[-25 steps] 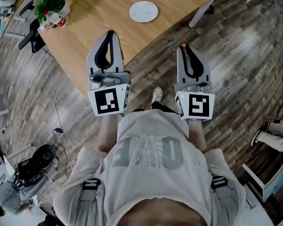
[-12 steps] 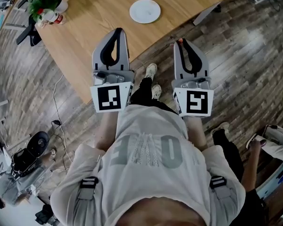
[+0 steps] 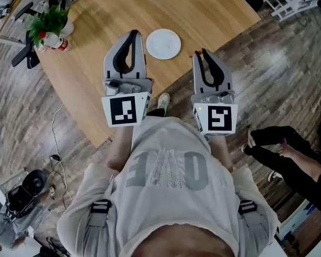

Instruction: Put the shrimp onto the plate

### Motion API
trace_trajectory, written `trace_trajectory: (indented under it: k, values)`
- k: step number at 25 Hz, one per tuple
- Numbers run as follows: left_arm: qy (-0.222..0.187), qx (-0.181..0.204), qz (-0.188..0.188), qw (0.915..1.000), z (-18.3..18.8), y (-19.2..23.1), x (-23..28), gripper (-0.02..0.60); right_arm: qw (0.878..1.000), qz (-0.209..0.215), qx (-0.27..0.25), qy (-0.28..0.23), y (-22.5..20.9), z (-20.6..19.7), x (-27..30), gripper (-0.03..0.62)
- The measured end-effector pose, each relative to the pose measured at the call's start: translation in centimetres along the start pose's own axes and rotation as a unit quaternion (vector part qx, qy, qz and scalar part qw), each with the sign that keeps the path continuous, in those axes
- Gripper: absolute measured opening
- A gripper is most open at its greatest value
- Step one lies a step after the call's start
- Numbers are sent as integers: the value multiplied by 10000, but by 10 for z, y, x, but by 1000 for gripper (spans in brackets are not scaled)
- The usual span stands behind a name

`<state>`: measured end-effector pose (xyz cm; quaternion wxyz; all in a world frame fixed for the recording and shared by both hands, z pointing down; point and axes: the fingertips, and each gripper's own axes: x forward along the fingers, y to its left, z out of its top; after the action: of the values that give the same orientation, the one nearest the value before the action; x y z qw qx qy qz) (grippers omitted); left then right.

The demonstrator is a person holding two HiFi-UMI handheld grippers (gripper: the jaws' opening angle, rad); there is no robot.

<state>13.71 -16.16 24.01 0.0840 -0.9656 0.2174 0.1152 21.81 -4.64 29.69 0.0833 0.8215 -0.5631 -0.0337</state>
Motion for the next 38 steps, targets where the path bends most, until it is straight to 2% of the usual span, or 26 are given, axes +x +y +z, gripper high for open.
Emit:
trace_trajectory:
  k: [4, 8, 12, 16, 18, 20, 24, 30, 35, 38]
  values:
    - [61, -80, 167, 9998, -14, 28, 16, 6, 9998, 191, -44, 96, 8, 2, 38, 63]
    - [139, 13, 310, 9994, -24, 47, 28, 6, 9992, 342, 5, 184, 12, 0, 62, 63]
    - [273, -69, 486, 9984, -33, 53, 35, 6, 9971, 621, -151, 413, 7, -14, 73, 63]
    - [414, 103, 589, 9974, -40, 51, 45, 6, 9944, 919, -40, 524, -2, -24, 92, 63]
    - [418, 20, 711, 9966, -41, 52, 49, 6, 9925, 1064, -4, 597, -5, -27, 102, 63]
    - [297, -130, 885, 9955, -34, 53, 50, 6, 9895, 1286, 38, 654, -6, -31, 108, 63]
    - [338, 169, 1091, 9933, -30, 51, 53, 6, 9826, 1712, -9, 719, -4, -38, 120, 63]
    - [413, 257, 1445, 9883, -31, 53, 47, 6, 9705, 2254, -118, 846, 11, -53, 137, 63]
    - [563, 335, 1836, 9808, -37, 65, 34, 6, 9635, 2495, -146, 956, 22, -62, 148, 63]
    - [600, 333, 1950, 9784, -39, 68, 29, 6, 9598, 2591, -178, 1067, 27, -72, 152, 63]
